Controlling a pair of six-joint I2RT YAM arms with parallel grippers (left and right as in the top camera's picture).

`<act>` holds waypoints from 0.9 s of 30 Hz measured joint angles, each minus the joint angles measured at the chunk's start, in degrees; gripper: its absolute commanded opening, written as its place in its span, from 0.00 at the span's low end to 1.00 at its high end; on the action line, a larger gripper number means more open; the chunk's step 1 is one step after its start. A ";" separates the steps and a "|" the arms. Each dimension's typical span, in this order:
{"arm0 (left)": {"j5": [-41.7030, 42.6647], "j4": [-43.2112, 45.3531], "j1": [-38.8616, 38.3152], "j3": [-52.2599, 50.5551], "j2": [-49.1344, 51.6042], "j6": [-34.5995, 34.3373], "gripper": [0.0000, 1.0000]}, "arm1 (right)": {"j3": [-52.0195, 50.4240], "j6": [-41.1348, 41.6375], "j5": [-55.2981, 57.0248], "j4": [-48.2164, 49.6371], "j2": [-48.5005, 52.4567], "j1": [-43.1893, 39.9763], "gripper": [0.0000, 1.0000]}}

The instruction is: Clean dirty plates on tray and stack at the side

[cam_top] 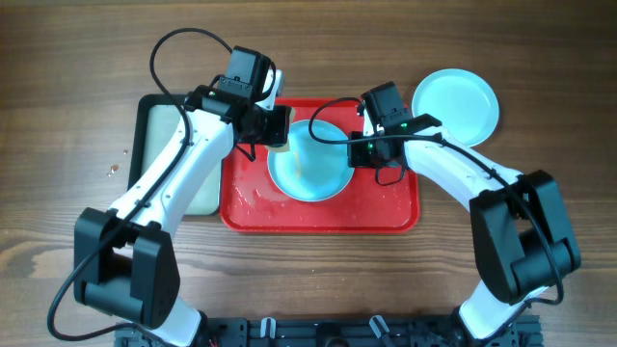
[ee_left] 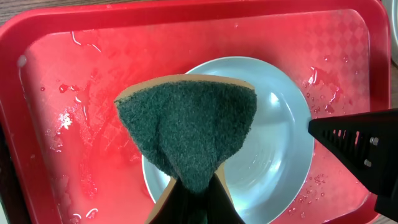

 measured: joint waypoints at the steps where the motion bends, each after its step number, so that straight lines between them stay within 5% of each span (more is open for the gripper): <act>1: 0.00 0.00 0.00 0.00 0.00 0.00 0.04 | -0.02 0.50 -0.24 -0.02 -0.02 0.00 0.05; 4: 0.00 0.00 0.00 0.00 0.00 0.00 0.04 | -0.20 1.90 -1.81 0.09 0.00 0.02 0.21; 6: 0.00 0.00 0.00 0.00 0.00 0.00 0.04 | -0.26 1.01 -1.46 1.73 0.00 0.00 0.23; 11: 0.00 -0.02 0.00 0.00 0.00 0.00 0.04 | -0.50 -4.46 0.70 8.72 0.00 0.02 0.22; 27: 0.00 0.00 0.00 0.00 0.02 0.00 0.04 | -0.52 -6.12 -0.63 6.43 1.33 0.02 0.11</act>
